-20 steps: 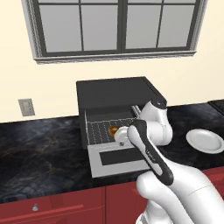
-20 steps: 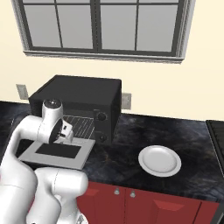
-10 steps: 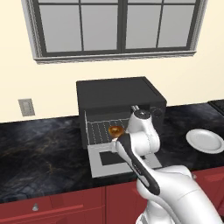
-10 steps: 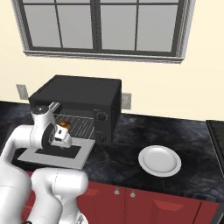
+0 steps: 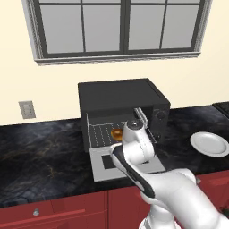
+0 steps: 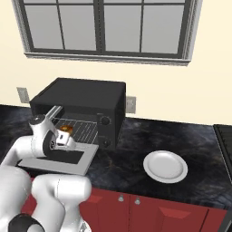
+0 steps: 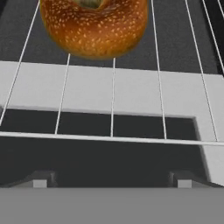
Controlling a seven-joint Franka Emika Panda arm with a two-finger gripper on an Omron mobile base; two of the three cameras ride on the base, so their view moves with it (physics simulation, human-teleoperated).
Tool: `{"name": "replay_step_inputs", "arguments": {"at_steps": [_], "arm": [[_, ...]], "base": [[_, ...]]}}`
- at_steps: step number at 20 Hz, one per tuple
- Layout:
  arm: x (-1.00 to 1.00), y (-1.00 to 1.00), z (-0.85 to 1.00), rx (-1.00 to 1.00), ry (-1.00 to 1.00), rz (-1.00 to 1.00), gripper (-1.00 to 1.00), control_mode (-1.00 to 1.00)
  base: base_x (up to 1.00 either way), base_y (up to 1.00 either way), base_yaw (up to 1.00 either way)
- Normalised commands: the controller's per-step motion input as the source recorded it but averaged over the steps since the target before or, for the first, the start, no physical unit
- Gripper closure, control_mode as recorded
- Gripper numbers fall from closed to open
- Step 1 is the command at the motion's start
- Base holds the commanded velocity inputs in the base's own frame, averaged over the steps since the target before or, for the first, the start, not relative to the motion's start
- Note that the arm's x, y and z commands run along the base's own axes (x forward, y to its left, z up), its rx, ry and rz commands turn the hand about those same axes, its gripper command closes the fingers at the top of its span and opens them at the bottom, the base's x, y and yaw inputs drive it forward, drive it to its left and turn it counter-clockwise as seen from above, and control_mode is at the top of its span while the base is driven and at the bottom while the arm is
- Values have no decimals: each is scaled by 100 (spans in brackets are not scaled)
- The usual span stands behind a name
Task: Pick up the bagel from the plate, place it on the toaster oven rack, close the door, and set the timer.
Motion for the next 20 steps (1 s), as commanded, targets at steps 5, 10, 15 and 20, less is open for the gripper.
{"name": "replay_step_inputs", "arguments": {"at_steps": [5,10,15,20], "arm": [[50,0,-8,-3,-3,0,-100,-100],[51,0,-2,-2,-2,0,-100,-100],[66,0,0,-1,-5,-1,-100,-100],[70,4,13,0,-9,-2,-100,-100]], "base": [[0,0,0],[0,0,0],[0,0,0],[0,0,0]]}}
